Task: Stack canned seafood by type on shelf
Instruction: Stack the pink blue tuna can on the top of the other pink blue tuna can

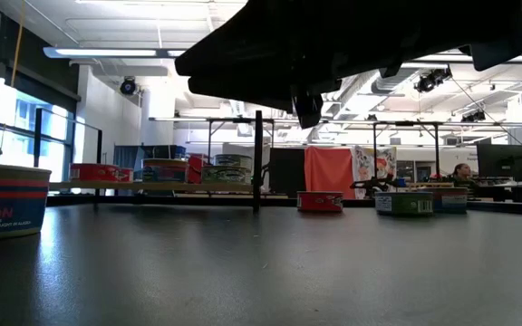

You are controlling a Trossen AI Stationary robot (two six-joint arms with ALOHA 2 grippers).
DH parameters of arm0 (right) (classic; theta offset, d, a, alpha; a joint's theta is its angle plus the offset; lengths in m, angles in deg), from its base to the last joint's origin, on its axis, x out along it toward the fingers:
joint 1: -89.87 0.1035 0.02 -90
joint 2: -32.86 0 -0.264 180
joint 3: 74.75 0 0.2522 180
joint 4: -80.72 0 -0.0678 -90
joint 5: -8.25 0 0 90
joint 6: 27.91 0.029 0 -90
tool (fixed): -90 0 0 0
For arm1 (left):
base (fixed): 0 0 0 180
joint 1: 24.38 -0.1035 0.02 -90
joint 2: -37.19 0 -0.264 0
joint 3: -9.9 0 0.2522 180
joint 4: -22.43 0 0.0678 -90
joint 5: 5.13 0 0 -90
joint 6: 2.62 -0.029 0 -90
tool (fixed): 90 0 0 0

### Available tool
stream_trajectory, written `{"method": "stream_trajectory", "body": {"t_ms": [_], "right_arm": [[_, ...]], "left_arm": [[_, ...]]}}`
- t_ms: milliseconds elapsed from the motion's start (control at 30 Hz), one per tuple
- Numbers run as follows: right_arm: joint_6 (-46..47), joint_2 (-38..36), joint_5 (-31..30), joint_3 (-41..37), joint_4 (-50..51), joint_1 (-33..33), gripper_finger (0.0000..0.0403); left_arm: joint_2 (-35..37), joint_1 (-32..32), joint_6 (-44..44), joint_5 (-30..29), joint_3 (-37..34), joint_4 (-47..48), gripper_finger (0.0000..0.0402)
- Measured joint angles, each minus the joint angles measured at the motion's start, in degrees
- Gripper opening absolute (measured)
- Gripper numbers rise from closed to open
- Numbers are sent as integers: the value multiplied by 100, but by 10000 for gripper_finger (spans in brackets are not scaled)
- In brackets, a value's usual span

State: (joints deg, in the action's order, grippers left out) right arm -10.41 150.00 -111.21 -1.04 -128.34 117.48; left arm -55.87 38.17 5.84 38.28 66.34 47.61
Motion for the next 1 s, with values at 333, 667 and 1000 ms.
{"method": "stream_trajectory", "body": {"t_ms": [333,667,1000], "right_arm": [[0,0,0,0,17,-8,98],[42,0,-1,0,14,-100,98],[30,0,0,0,16,-101,98]], "left_arm": [[-952,15,1394,-767,24,519,184],[-1257,9,2045,-1217,38,782,63],[-878,2,1561,-1294,10,928,5]]}}
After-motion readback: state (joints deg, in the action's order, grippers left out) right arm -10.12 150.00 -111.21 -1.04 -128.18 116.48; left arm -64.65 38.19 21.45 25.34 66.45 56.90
